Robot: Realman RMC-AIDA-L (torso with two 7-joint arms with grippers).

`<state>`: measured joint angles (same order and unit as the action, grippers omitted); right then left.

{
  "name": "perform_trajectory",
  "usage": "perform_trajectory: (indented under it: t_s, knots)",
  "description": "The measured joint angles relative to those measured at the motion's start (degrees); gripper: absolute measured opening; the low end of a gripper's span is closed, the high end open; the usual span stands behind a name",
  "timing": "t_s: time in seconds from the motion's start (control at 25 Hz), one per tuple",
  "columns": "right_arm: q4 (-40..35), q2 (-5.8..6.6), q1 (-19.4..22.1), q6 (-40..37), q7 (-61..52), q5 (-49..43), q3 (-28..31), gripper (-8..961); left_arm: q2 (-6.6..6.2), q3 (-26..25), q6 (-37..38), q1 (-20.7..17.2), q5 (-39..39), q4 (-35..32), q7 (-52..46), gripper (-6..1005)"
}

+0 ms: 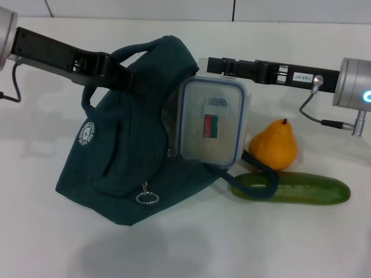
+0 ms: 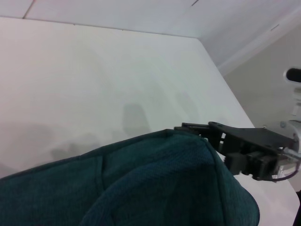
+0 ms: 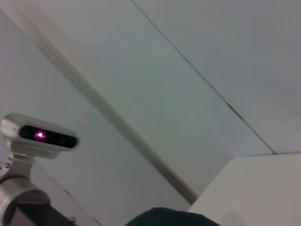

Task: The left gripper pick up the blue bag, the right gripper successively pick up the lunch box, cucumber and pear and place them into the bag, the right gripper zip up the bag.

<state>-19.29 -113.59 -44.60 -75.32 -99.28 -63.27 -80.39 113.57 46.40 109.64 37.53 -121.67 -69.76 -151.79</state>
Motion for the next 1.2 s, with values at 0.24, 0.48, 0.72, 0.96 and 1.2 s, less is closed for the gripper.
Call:
perform_trajectory:
  t_s: [0.24, 0.48, 0.72, 0.96, 1.2]
  knots:
    - [0.1, -0.23, -0.1, 2.1, -0.7, -0.1, 0.0, 814, 0.08, 0.0, 0.0, 0.0, 0.0, 0.0, 0.1, 39]
    - [0.1, -1.06, -0.6, 2.0, -0.7, -0.2, -0.4, 814, 0.15, 0.1, 0.3, -0.1, 0.0, 0.0, 0.1, 39]
    - [-0.1, -1.42, -0.8, 1.5, -0.3, -0.4, -0.7, 804, 0.18, 0.1, 0.4, -0.1, 0.1, 0.0, 0.4, 39]
    - [-0.7, -1.37, -0.1, 1.9, 0.1, -0.9, -0.3, 567, 0.16, 0.1, 0.4, -0.2, 0.1, 0.2, 0.5, 39]
    - [-0.8, -1.36, 0.3, 2.1, 0.7, -0.7, -0.1, 436, 0.15, 0.1, 0.5, -0.5, 0.1, 0.0, 0.5, 39]
